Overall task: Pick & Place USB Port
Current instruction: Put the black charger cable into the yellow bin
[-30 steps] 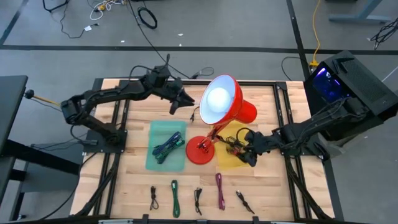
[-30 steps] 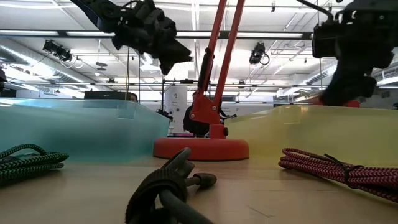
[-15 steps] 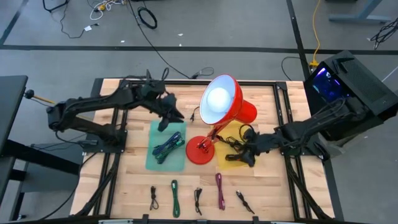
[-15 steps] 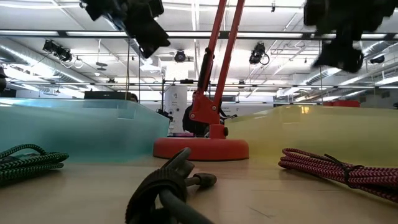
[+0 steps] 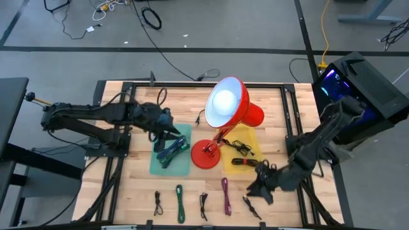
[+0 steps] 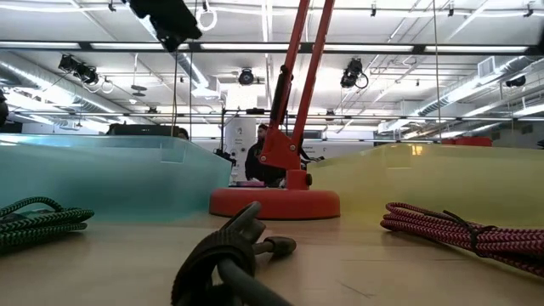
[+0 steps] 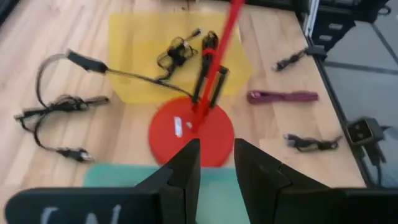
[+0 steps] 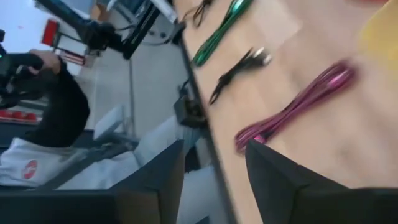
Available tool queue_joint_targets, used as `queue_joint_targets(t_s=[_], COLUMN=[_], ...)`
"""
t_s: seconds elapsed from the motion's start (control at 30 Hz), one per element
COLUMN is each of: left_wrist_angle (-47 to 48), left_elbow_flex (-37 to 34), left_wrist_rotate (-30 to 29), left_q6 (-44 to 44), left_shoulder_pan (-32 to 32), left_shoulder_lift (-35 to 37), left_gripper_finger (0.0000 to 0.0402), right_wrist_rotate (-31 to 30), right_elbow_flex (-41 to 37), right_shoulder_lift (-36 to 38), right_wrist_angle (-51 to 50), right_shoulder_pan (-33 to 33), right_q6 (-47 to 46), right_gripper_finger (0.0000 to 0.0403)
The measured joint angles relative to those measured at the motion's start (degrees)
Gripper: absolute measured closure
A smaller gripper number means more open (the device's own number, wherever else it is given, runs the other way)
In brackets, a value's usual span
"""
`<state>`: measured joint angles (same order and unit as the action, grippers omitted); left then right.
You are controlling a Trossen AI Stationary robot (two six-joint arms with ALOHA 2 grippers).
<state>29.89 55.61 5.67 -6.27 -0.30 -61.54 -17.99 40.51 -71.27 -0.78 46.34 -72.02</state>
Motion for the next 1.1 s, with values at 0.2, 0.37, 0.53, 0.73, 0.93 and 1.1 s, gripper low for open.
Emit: queue_joint_targets(t_s=[0.2,0.37,0.53,0.73,0.93,1.1], left_wrist_angle=[1.88,1.52,1.53,1.69,2.01,2.02], left_elbow_flex=[0.0,0.0,0.0,0.0,0.0,0.0], left_wrist_rotate=[-9.43,-16.65,-24.25,-31.65,-35.93,-38.15], left_q6=[-6.25,-12.09,-17.13,-19.82,-20.1,-20.19], left_shoulder_pan=[-9.14,-16.48,-24.11,-30.69,-34.6,-35.97], left_shoulder_lift=[0.66,0.6,0.57,0.57,0.57,0.57], left_gripper_finger=[0.0299,0.0299,0.0299,0.0299,0.0299,0.0299], right_wrist_rotate=[1.66,5.84,8.05,12.18,15.52,15.36], right_elbow_flex=[1.06,6.09,11.9,14.16,14.19,14.23], right_shoulder_lift=[-9.4,-13.91,-18.76,-23.37,-25.61,-25.61], right_wrist_angle=[4.97,-3.48,-10.41,-14.64,-15.21,-17.46], right_shoulder_pan=[3.18,3.43,4.57,5.19,5.04,4.84], right_q6=[-5.04,-8.05,-8.91,-12.66,-13.45,-14.52], right_gripper_finger=[0.0249,0.0267,0.0283,0.0295,0.0296,0.0296])
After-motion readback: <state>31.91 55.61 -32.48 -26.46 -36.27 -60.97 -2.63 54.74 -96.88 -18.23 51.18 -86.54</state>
